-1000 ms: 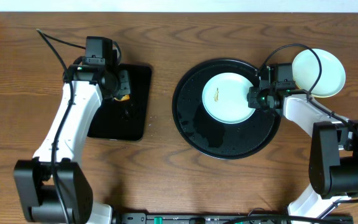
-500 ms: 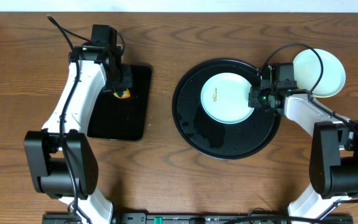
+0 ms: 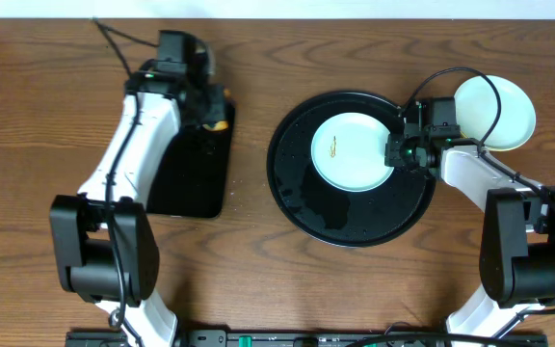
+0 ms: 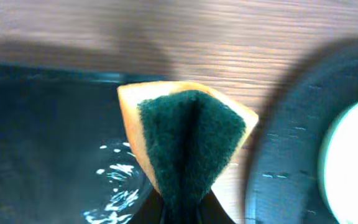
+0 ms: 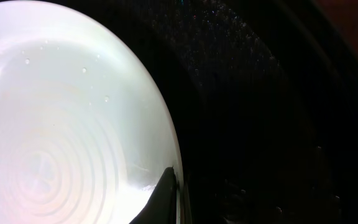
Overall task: Clean dirty plates on tray and stack at the side
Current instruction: 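Carry the sponge with the left gripper over the stained mint plate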
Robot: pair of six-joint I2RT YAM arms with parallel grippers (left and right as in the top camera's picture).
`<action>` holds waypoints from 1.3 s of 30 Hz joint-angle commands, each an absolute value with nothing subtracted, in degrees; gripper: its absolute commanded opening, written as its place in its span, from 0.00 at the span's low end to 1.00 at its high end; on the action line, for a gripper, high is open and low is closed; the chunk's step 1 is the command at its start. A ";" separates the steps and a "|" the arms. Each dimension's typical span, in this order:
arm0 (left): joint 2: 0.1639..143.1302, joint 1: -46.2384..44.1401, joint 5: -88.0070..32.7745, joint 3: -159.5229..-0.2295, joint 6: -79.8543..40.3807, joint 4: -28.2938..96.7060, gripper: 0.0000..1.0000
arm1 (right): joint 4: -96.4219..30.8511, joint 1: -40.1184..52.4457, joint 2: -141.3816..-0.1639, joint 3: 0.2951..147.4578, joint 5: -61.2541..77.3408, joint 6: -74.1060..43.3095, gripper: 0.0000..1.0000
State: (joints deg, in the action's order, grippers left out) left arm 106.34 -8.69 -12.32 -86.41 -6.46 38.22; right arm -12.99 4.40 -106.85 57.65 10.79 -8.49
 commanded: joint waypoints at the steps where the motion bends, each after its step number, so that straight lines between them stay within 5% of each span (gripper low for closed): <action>1: 105.41 -15.03 -15.33 -90.21 -11.77 39.35 0.07 | -13.91 5.30 -108.22 56.95 12.08 -8.08 0.01; 10: 120.33 -25.19 -15.90 -122.21 -11.68 64.47 0.07 | -13.72 5.67 -108.22 56.95 12.08 -8.08 0.01; 39: 138.23 -34.44 -6.79 -113.51 -10.13 47.53 0.07 | -13.50 5.67 -108.22 56.95 12.08 -8.08 0.01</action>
